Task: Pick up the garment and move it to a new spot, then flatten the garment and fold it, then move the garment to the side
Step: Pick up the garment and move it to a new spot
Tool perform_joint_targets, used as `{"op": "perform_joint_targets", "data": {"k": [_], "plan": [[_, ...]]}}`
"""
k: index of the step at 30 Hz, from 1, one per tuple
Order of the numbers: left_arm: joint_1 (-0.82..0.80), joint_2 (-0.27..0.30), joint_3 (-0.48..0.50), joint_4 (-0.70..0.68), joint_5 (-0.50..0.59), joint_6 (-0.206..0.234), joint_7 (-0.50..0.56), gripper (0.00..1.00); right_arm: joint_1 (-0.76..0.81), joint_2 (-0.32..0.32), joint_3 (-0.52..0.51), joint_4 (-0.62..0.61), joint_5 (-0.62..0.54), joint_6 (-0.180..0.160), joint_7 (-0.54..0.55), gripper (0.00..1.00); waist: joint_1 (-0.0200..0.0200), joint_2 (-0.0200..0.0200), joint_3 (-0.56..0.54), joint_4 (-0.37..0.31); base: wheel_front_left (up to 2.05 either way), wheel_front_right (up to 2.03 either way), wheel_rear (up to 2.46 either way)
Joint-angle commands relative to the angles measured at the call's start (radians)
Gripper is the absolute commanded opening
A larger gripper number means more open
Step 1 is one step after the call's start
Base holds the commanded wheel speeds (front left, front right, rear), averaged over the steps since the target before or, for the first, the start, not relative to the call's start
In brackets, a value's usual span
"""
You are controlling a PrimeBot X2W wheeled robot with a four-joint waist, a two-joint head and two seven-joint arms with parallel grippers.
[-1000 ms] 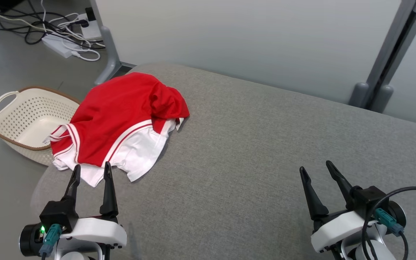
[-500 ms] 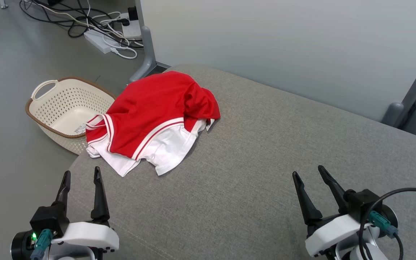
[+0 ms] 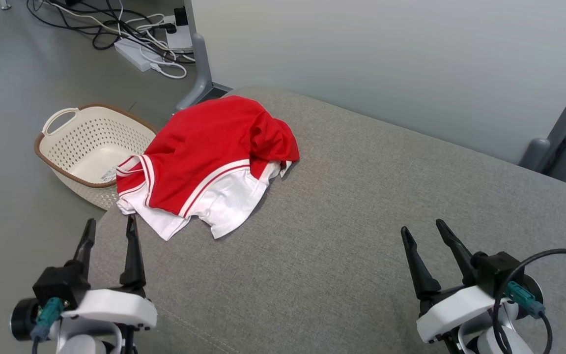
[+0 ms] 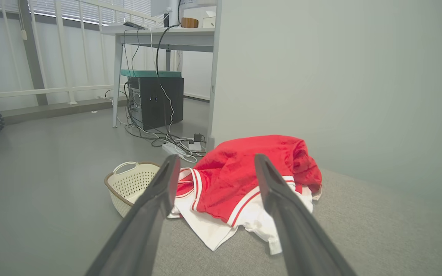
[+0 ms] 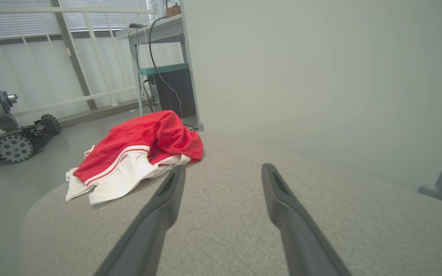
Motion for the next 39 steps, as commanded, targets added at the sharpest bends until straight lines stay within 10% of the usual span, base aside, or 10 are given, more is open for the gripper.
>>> {"op": "perform_joint_targets", "data": {"k": [1,18,39], "plan": [[-0.038,0.024,0.002,0.009,-0.003,-0.011,-0.002,1.00,0.016,-0.008,-0.003,-0.007,0.007,0.002,-0.005,1.00,0.0000,-0.0001,-0.001,-0.004,0.00,0.00,0.00],[-0.412,0.231,0.081,0.283,-0.235,-0.155,0.410,1.00,-0.025,-0.007,0.019,-0.012,-0.007,0.002,-0.005,1.00,0.0000,-0.0001,0.049,-0.178,0.00,0.00,0.00],[-0.649,0.401,0.070,0.724,-0.390,-0.173,0.740,1.00,-0.115,-0.014,0.042,-0.013,-0.042,0.002,-0.005,1.00,0.0000,-0.0001,0.177,-0.399,0.00,0.00,0.00]]}}
